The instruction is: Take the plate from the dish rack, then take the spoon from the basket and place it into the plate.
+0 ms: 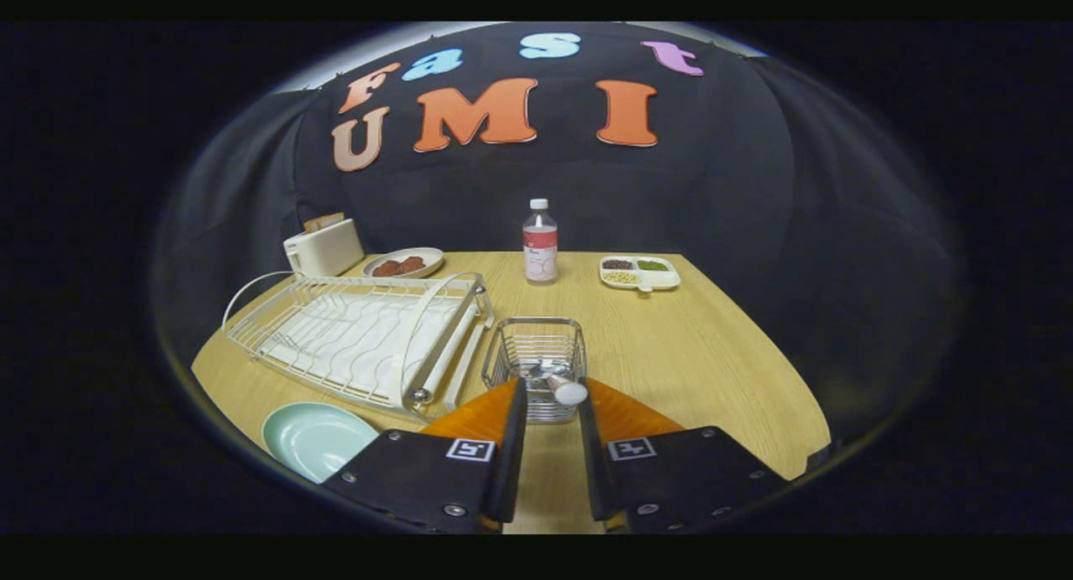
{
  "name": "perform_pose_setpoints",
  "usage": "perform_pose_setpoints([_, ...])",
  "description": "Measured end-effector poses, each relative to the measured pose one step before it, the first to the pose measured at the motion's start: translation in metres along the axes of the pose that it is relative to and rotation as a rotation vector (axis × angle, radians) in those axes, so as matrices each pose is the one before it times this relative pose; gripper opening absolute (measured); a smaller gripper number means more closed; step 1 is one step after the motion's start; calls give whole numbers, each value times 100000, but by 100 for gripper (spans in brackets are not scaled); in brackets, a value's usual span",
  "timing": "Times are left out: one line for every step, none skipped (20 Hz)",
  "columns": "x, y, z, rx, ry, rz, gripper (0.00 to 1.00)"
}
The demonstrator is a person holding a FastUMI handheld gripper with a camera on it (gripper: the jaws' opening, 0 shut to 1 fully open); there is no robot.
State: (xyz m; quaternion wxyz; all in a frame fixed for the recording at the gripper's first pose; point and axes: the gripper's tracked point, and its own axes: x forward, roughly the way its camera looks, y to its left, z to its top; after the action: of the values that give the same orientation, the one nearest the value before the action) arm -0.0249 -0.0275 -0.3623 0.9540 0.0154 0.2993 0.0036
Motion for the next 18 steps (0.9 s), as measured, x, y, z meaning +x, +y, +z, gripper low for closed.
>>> perform_pose_setpoints([40, 105, 321, -364, -1393, 0, 30])
perform_pose_setpoints([-13, -88, 264, -349, -880, -830, 27])
perform_pose_setpoints([-8, -26, 87, 346, -212, -308, 21])
perform_pose_setpoints([-84, 272, -59, 1075, 436, 1162, 17])
perform_pose_setpoints([-144, 179, -3, 968, 696, 1261, 16])
perform_pose_setpoints([-191, 95, 153, 1335, 618, 1067, 16])
perform_pose_setpoints([-238, 116, 453, 1246, 115, 1151, 15])
perform_pose_setpoints([-325, -84, 618, 631, -421, 181, 14])
perform_pose_setpoints([-476, 95, 860, 59, -1178, 1002, 13])
perform_pose_setpoints([-463, -24, 952, -198, -1167, -2, 12])
perform_pose_setpoints([-451, -155, 905, -738, -1296, -305, 12])
perform_pose_setpoints([-551, -111, 827, -1059, -1099, -408, 12])
perform_pose_setpoints([-712, 59, 1018, -998, -1384, 189, 12])
perform_pose_setpoints([-715, 27, 879, -312, -996, 574, 12])
perform_pose_setpoints([-614, 132, 572, -297, -140, 793, 12])
perform_pose_setpoints([-616, -49, 476, -388, -58, 369, 12])
perform_pose_setpoints([-679, 8, 712, -66, -553, 574, 12])
perform_pose_setpoints([-701, 139, 571, 442, -380, 938, 12])
